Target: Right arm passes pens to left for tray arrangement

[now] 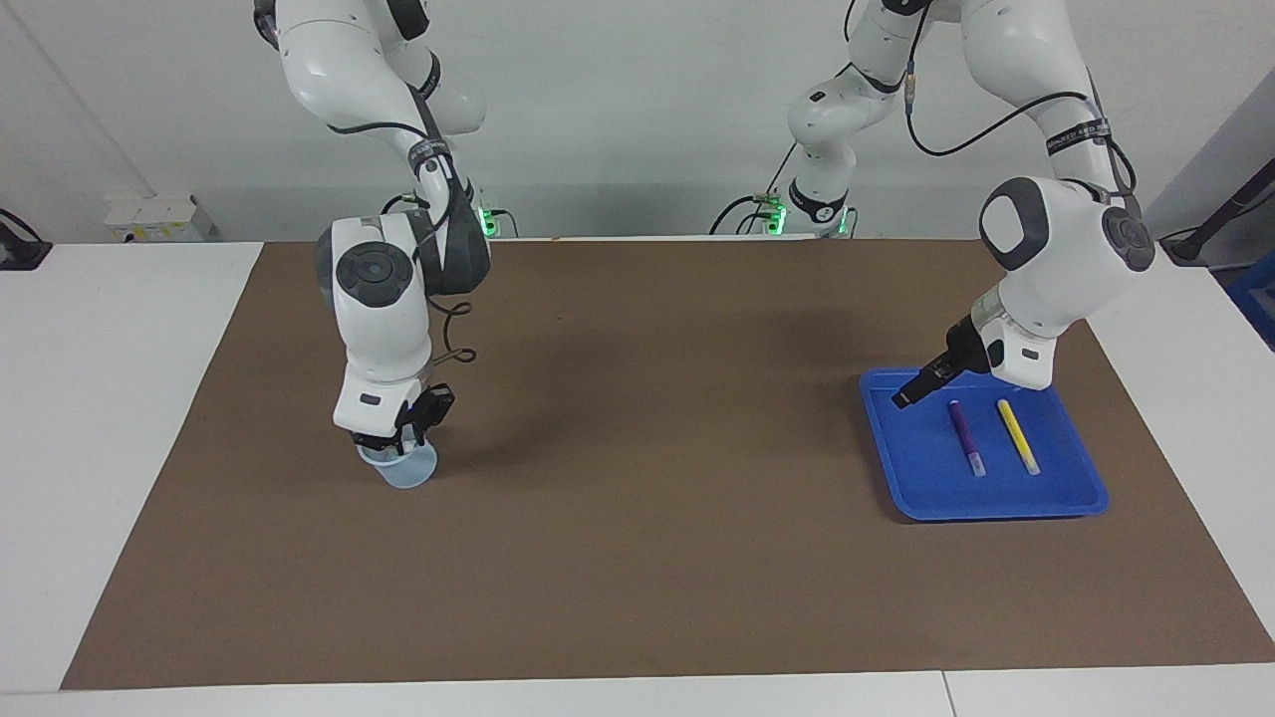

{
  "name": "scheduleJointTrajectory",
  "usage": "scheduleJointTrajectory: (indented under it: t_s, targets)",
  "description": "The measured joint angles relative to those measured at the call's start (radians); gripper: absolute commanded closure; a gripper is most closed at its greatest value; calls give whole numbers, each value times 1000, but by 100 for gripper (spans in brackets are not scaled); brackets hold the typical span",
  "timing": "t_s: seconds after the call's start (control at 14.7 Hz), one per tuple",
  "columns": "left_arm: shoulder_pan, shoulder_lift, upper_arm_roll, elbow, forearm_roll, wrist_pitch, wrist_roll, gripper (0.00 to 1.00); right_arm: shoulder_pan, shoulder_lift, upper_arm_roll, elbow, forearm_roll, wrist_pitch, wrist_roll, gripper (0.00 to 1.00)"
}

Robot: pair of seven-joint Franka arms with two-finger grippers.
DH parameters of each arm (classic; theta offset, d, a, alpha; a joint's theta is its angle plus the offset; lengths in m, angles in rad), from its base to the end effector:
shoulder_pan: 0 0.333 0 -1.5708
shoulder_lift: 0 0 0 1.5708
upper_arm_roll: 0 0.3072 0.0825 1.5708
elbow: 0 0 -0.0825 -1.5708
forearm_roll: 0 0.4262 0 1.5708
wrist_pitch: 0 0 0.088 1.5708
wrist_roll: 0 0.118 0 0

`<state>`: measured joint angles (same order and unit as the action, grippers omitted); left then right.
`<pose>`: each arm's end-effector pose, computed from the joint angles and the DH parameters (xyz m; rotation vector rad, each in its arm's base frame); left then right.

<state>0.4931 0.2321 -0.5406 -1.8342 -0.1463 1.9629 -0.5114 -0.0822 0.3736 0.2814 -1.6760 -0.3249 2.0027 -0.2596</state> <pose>0.6391 -0.0284 0.3787 2.8098 0.7665 -0.2049 0.6822 0.0995 0.3539 2.8267 0.8479 -0.0495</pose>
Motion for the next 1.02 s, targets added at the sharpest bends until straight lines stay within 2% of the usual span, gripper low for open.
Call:
scheduleJointTrajectory:
  t_s: [0.75, 1.02]
  targets:
    - [0, -22, -2, 0, -4, -34, -77, 0, -4, 0, -2, -19, 0, 31, -3, 76]
    - [-2, -23, -3, 0, -4, -34, -80, 0, -5, -5, -2, -29, 0, 45, -3, 88]
